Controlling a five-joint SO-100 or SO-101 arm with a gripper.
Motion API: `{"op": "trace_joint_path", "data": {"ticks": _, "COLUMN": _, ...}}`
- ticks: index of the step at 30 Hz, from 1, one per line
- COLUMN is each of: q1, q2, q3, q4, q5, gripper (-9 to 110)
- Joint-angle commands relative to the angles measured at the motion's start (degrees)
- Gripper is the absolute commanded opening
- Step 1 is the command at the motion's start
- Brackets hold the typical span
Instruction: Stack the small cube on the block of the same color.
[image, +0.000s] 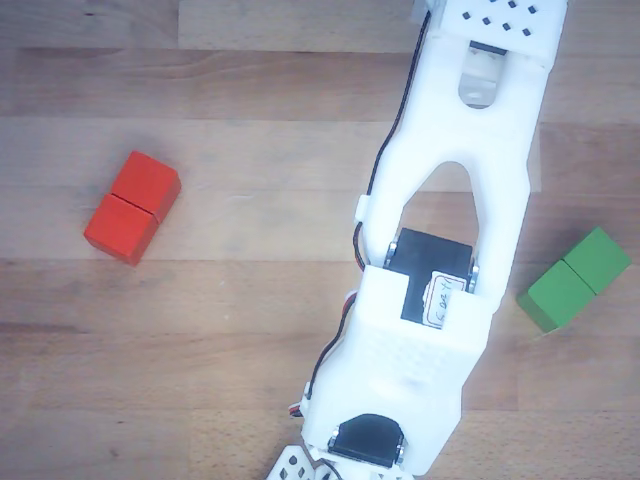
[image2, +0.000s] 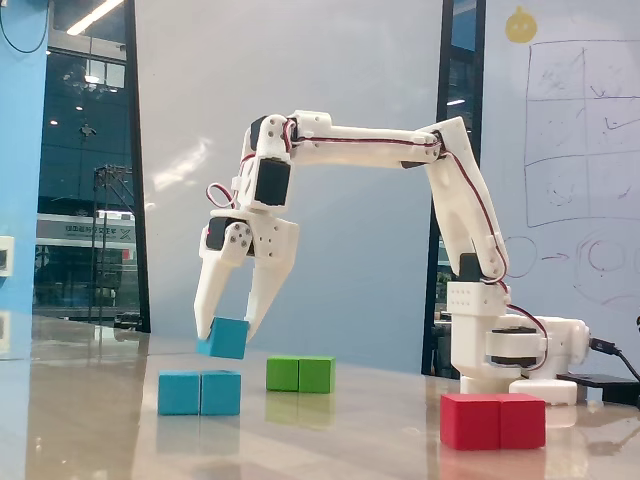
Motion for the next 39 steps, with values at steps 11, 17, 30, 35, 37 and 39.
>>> {"op": "trace_joint_path", "data": {"ticks": 11, "q1": 0.35, "q2": 1.32, "q3": -5.8, "q4": -3.25, "q5": -0.7, "gripper": 9}}
{"op": "trace_joint_path", "data": {"ticks": 17, "q1": -0.09, "q2": 0.44, "q3": -5.71, "q4": -3.25, "q5": -0.7, "gripper": 9}}
{"op": "trace_joint_path", "data": {"ticks": 30, "q1": -0.88, "q2": -0.88, "q3": -5.89, "q4": -2.55, "q5": -0.53, "gripper": 9}}
{"op": "trace_joint_path", "data": {"ticks": 35, "q1": -1.32, "q2": -0.97, "q3": -5.89, "q4": -2.2, "q5": -0.62, "gripper": 9}}
{"op": "trace_joint_path", "data": {"ticks": 37, "q1": -1.32, "q2": -1.05, "q3": -5.8, "q4": -2.11, "q5": -0.7, "gripper": 9}}
{"op": "trace_joint_path", "data": {"ticks": 39, "q1": -1.32, "q2": -1.05, "q3": -5.8, "q4": -2.11, "q5": -0.79, "gripper": 11}}
